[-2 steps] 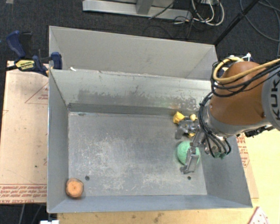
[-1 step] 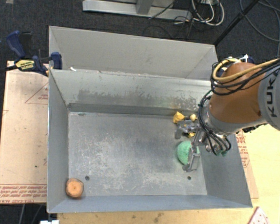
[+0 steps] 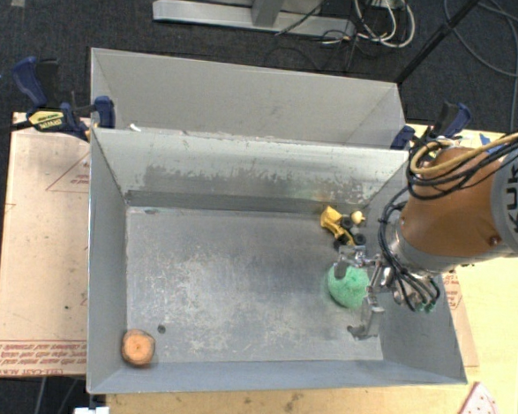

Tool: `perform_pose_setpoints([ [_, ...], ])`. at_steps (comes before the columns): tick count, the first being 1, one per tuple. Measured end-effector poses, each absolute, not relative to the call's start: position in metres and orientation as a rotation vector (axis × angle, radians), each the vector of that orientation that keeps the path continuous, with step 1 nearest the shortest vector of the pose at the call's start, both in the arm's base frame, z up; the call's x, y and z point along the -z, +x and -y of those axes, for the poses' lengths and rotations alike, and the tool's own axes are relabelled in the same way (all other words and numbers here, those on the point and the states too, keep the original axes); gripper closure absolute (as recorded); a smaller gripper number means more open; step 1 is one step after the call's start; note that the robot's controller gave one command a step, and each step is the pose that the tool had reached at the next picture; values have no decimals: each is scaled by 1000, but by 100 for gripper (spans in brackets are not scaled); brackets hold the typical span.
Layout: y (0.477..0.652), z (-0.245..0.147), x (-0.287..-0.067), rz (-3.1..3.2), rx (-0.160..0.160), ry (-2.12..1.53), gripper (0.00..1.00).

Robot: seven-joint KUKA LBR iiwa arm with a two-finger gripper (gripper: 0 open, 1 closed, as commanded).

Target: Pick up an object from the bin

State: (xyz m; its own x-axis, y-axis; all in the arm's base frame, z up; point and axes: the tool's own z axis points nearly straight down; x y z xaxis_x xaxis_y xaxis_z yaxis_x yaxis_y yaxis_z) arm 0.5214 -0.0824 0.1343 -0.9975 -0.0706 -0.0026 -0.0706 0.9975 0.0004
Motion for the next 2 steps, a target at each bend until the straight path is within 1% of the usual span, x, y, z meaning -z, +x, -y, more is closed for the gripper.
perform_pose_setpoints([
  [1,546,103,-127,-3141,-1,-84,0],
  [2,556,107,-72,-3131,0,49,100],
])
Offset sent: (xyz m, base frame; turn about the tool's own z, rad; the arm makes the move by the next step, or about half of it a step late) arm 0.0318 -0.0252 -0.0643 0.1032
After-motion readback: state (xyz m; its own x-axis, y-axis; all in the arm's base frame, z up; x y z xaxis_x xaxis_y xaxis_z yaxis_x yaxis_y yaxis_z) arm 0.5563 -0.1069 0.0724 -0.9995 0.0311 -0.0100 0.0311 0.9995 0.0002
